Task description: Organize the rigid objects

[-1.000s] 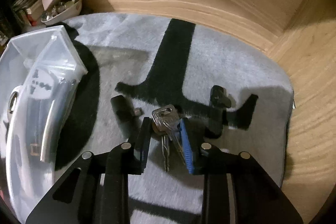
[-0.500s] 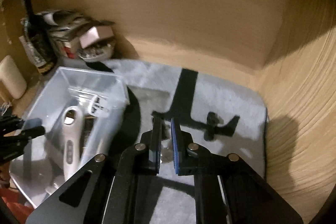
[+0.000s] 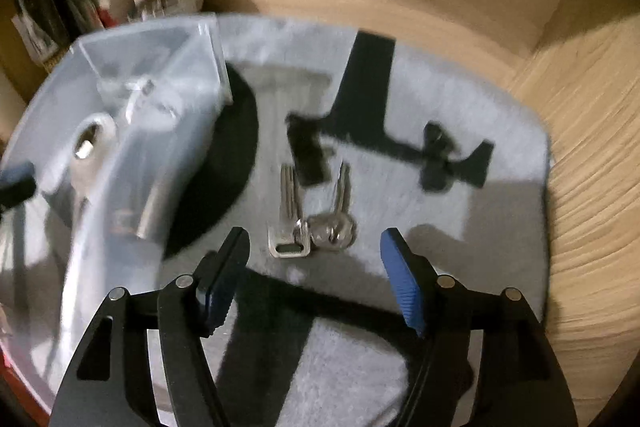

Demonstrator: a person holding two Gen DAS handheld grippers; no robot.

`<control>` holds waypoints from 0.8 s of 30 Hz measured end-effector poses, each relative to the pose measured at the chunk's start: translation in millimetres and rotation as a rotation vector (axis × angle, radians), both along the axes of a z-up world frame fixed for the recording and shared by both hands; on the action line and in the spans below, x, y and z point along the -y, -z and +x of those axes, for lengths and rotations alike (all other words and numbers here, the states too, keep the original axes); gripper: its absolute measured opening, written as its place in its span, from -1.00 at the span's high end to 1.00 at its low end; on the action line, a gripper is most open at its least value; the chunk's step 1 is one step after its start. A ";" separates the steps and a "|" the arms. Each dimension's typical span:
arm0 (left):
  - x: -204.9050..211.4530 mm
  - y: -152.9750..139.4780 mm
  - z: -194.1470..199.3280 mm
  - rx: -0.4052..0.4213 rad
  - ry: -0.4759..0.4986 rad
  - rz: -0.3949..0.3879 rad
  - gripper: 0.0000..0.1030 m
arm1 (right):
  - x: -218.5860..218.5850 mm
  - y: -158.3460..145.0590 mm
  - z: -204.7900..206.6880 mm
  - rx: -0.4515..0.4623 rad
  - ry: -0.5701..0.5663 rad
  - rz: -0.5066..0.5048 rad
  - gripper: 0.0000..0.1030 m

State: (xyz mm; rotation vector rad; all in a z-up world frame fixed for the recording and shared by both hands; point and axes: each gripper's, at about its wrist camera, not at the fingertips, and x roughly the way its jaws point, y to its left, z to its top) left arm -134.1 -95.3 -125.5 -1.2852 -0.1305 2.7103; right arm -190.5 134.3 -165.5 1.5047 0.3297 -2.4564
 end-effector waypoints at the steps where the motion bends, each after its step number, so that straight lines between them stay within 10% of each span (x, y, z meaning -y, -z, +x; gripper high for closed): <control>1: -0.4 0.0 -0.6 0.001 -0.001 -0.001 0.54 | 0.0 4.3 -2.1 0.015 0.003 -0.004 -0.26; 5: -1.3 -0.2 -1.0 0.006 0.003 -0.004 0.54 | -1.3 9.1 -6.4 0.024 0.007 -0.026 -0.24; 14: 0.1 0.5 -2.5 0.006 0.001 0.001 0.54 | 9.8 4.1 4.1 -0.012 -0.032 -0.023 0.69; 24: 0.5 1.2 -2.8 0.005 0.003 -0.006 0.54 | 2.9 -13.3 25.1 -0.066 -0.017 -0.046 0.73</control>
